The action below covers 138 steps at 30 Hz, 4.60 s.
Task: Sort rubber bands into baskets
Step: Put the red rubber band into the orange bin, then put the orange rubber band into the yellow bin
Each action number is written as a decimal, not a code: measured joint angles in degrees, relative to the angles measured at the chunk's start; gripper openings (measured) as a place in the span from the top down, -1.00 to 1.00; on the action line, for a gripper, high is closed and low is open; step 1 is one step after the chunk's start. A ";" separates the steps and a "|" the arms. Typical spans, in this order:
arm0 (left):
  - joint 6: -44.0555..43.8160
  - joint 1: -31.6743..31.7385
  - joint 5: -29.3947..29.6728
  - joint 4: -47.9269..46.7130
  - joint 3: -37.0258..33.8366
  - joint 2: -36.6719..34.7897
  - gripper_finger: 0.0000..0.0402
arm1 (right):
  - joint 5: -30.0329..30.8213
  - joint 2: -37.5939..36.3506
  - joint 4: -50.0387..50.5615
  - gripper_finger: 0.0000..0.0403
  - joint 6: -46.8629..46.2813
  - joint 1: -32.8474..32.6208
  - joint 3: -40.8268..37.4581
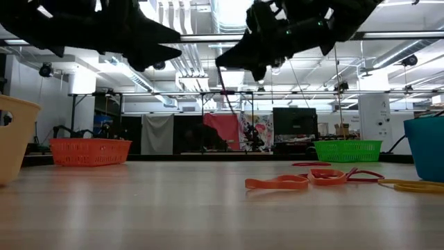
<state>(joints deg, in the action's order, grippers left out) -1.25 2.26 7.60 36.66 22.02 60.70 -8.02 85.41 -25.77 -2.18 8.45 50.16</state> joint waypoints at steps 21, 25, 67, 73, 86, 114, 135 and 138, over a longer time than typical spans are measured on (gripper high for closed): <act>-0.55 1.78 -9.26 25.69 1.81 22.28 -0.67 | -6.16 0.02 6.31 0.96 12.35 -1.33 10.77; -0.79 2.18 -3.87 25.69 3.61 24.73 -0.67 | -6.15 0.04 7.04 0.96 13.67 -1.33 11.70; -6.44 2.73 -7.59 4.88 9.02 14.58 1.00 | 5.08 -0.17 18.57 0.48 -2.71 3.35 12.71; -6.85 2.73 -1.04 -9.39 9.07 4.71 1.00 | 5.21 -0.17 19.92 0.29 -3.05 4.15 12.69; -23.97 19.74 5.40 -57.62 9.90 -10.40 1.00 | 5.08 -0.11 20.76 0.22 -2.14 4.13 12.66; -21.65 28.37 20.88 -81.84 20.56 13.09 0.90 | 5.08 0.00 21.23 0.20 -3.38 4.07 10.81; -12.22 16.44 20.24 -73.93 21.48 4.95 0.17 | 15.20 0.00 48.57 0.25 -19.08 7.76 16.49; -8.16 12.12 20.17 -67.49 21.45 2.09 0.17 | 17.34 0.25 55.57 0.29 -21.85 9.56 17.80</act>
<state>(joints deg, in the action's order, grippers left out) -9.41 14.38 27.77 -30.83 43.47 62.79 9.33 85.66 29.81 -24.04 18.01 67.96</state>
